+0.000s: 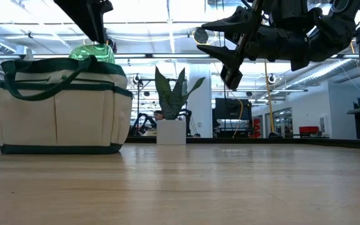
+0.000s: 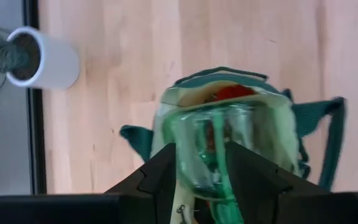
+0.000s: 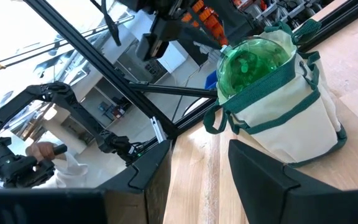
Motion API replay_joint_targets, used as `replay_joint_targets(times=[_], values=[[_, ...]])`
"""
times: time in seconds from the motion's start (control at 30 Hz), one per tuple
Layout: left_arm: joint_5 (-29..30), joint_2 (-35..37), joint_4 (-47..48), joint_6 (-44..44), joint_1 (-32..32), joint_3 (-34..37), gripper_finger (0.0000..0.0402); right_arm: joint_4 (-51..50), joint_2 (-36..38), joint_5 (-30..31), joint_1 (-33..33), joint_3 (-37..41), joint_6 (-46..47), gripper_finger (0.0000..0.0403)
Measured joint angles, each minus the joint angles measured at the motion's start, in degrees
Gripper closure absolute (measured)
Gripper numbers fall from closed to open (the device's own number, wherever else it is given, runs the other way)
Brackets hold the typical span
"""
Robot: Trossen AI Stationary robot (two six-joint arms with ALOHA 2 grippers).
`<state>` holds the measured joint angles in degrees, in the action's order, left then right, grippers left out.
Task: Pick & Place Garden tools in Gardening bag
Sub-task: Put the green spray bottle into the white gardening bag
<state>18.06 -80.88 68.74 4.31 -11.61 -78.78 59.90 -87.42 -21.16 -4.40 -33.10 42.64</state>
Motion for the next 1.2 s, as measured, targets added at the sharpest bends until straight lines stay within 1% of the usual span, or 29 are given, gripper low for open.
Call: replay_joint_targets(times=[0.13,0.37,0.47,0.57,0.8,0.9,1.0,1.2], values=[[-0.5,0.0,-0.1,-0.6,-1.3,0.0,0.0257,0.0,0.0,0.0,0.0,0.0,0.0,0.0248],[-1.5,0.0,-2.4,4.0,-2.0,0.1,0.0257,0.0,0.0,0.0,0.0,0.0,0.0,0.0248],[-1.6,-0.1,-2.6,4.9,-1.4,0.8,0.0257,0.0,0.0,0.0,0.0,0.0,0.0,0.0248],[-3.0,-0.4,-2.6,5.8,-0.9,2.0,0.0257,0.0,0.0,0.0,0.0,0.0,-0.1,0.0248],[-3.1,-0.4,-3.7,7.0,0.9,5.6,0.0257,0.0,0.0,0.0,0.0,0.0,-0.1,0.0248],[-4.7,-0.3,-5.1,6.9,1.6,6.8,0.0257,0.0,0.0,0.0,0.0,0.0,-0.1,0.0248],[-6.4,-0.3,-6.1,6.9,1.9,7.4,0.0257,0.0,0.0,0.0,0.0,0.0,-0.1,0.0248],[-7.5,-0.3,-5.7,7.9,1.9,7.8,0.0257,0.0,0.0,0.0,0.0,0.0,-0.1,0.0248]])
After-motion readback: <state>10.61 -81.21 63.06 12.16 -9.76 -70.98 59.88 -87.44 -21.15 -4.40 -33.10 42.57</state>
